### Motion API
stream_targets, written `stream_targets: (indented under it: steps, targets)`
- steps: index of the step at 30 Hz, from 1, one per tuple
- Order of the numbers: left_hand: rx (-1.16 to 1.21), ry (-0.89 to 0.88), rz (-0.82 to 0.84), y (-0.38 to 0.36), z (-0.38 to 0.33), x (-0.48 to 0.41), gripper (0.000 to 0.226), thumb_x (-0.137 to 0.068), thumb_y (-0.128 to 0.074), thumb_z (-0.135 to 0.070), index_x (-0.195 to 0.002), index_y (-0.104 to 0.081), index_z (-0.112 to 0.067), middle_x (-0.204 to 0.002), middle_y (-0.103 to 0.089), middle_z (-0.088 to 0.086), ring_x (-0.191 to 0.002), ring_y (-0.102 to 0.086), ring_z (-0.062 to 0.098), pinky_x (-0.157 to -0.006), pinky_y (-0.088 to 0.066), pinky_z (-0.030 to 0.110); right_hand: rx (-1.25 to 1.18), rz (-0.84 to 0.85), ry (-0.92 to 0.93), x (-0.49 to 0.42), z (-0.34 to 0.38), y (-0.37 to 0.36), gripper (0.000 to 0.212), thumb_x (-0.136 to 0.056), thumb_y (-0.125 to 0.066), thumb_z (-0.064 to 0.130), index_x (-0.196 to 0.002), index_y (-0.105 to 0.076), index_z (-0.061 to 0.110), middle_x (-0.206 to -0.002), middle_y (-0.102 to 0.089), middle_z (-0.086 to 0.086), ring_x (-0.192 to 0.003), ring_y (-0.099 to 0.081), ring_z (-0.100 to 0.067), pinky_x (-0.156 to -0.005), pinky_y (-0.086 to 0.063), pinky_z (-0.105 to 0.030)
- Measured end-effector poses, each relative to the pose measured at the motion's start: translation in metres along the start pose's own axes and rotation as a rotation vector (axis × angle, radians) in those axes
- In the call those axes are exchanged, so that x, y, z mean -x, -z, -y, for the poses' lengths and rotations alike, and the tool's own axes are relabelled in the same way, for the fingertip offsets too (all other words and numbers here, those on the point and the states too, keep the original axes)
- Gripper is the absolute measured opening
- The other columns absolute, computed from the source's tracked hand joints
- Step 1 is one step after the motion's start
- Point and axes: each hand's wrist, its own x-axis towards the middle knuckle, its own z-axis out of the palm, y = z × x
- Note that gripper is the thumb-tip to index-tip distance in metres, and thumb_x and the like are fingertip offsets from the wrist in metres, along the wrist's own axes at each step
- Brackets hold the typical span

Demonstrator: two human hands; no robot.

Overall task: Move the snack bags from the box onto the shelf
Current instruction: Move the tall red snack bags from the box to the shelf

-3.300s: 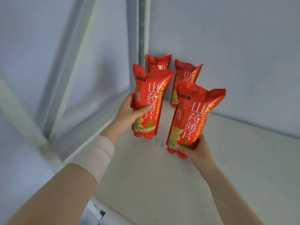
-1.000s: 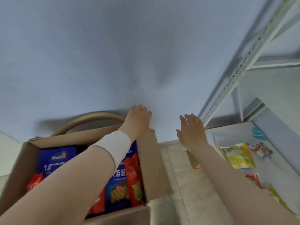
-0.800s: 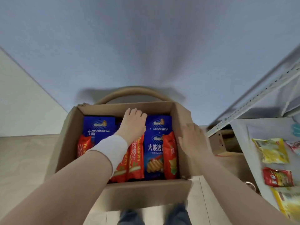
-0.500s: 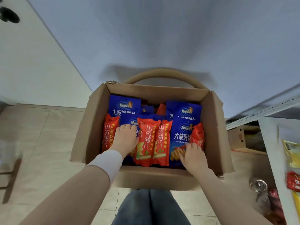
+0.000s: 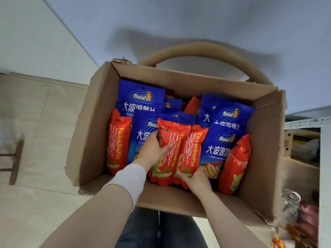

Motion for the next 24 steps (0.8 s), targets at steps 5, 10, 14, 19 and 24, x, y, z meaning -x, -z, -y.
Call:
stream_targets:
  steps: [5,10,14,19,24]
  targets:
    - [0.076,0.029,0.060,0.004,0.006,-0.012,0.077,-0.073,-0.073,-0.046,-0.136,-0.037,-0.020,-0.135,-0.052,0.001,-0.123,-0.050,0.021,-0.102,-0.043,0.042,-0.191,-0.025,-0.062,-0.012,0.004,-0.003,0.079,-0.069,-0.080,0.032,-0.128,-0.035,0.004,-0.132,-0.051,-0.013,-0.122,-0.049,-0.029,-0.100,-0.040,-0.039]
    - [0.087,-0.043,0.102,0.022,-0.004,-0.005,0.066,-0.073,-0.076,-0.039,-0.128,-0.048,-0.018,-0.127,-0.058,0.002,-0.117,-0.056,0.020,-0.097,-0.047,0.037,-0.364,0.037,-0.041,0.000,-0.001,0.010,0.072,-0.069,-0.081,0.025,-0.127,-0.041,0.011,-0.128,-0.055,-0.008,-0.115,-0.054,-0.022,-0.101,-0.043,-0.037]
    - [0.103,-0.149,0.113,0.049,-0.034,0.011,0.057,-0.071,-0.078,-0.036,-0.117,-0.051,-0.016,-0.118,-0.059,-0.002,-0.108,-0.057,0.014,-0.091,-0.049,0.032,-0.483,0.090,0.004,0.034,-0.001,0.041,0.075,-0.072,-0.078,0.029,-0.134,-0.036,0.018,-0.128,-0.052,0.000,-0.117,-0.052,-0.018,-0.100,-0.043,-0.036]
    - [0.173,-0.323,0.142,0.078,-0.105,0.040,0.053,-0.071,-0.079,-0.031,-0.114,-0.052,-0.019,-0.104,-0.060,-0.008,-0.095,-0.059,0.009,-0.076,-0.046,0.019,-0.606,-0.014,0.064,0.087,-0.009,0.095,0.066,-0.071,-0.077,0.032,-0.124,-0.038,0.024,-0.118,-0.055,0.006,-0.106,-0.057,-0.013,-0.093,-0.049,-0.034]
    - [0.180,-0.592,0.230,0.056,-0.204,0.081,0.045,-0.072,-0.078,-0.023,-0.110,-0.055,-0.025,-0.099,-0.063,-0.015,-0.090,-0.060,-0.002,-0.077,-0.046,0.017,-0.798,-0.214,0.184,0.133,-0.037,0.162,0.060,-0.073,-0.077,0.020,-0.119,-0.040,0.026,-0.105,-0.058,0.012,-0.092,-0.058,-0.004,-0.069,-0.051,-0.017]
